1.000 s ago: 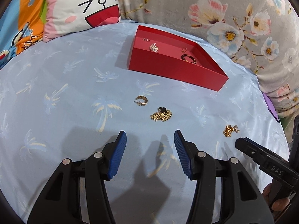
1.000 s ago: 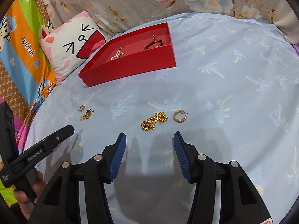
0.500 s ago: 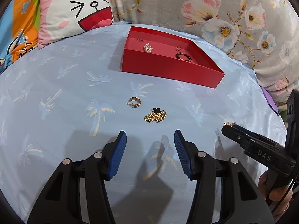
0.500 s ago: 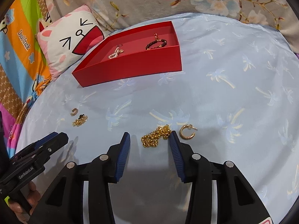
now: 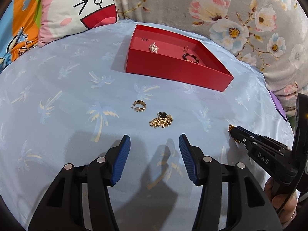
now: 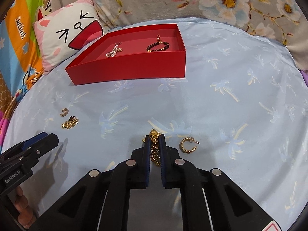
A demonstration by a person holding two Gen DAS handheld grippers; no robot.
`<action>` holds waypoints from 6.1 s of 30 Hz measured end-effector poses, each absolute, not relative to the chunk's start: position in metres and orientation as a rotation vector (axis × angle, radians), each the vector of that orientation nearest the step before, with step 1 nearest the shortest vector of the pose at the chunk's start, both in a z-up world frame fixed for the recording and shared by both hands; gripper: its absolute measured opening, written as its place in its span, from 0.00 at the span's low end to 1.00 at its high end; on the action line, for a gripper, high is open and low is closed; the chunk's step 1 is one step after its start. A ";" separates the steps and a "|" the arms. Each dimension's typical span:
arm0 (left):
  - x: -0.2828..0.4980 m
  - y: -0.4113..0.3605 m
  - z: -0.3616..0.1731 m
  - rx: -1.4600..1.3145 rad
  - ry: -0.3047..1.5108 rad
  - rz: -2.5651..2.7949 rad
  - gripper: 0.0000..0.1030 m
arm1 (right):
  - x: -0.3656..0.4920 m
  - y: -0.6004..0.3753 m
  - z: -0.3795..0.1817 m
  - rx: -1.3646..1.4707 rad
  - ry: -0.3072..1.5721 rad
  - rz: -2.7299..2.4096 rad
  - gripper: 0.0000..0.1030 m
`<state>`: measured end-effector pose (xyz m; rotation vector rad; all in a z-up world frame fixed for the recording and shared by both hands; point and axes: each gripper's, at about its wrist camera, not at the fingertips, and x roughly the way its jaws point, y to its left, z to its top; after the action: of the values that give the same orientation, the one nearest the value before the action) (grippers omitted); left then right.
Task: Organize jewelry
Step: 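Close the right tool on the gold chain while the left tool closes on the black-clover chain, then carry both gold chains into the red box and open both tools, then withdraw both tools from the box toward the gold hoop earrings, then close the right tool on one gold hoop earring while the left tool closes on the other, then carry both hoop earrings into the red box and open both tools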
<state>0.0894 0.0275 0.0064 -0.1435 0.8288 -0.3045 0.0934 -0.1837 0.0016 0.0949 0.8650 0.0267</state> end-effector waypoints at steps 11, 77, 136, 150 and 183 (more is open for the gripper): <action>0.119 0.010 0.005 -0.117 0.844 -0.310 0.30 | 0.090 -0.193 0.001 0.169 0.860 0.056 0.08; 0.319 -0.035 0.159 -0.062 0.680 -0.407 0.06 | 0.318 -0.191 0.113 0.238 0.808 0.260 0.08; 0.146 0.015 0.048 0.014 0.791 -0.215 0.50 | 0.080 -0.200 0.038 0.120 0.806 0.021 0.41; 0.126 0.021 0.015 -0.005 0.800 -0.148 0.58 | 0.077 -0.217 0.005 0.139 0.843 -0.033 0.50; 0.142 0.016 0.007 -0.017 0.841 -0.202 0.18 | 0.087 -0.221 0.003 0.162 0.846 -0.021 0.18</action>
<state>0.1418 0.0155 0.0074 -0.0173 0.8409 -0.2018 0.0871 -0.2208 0.0029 0.1620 0.8463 -0.0214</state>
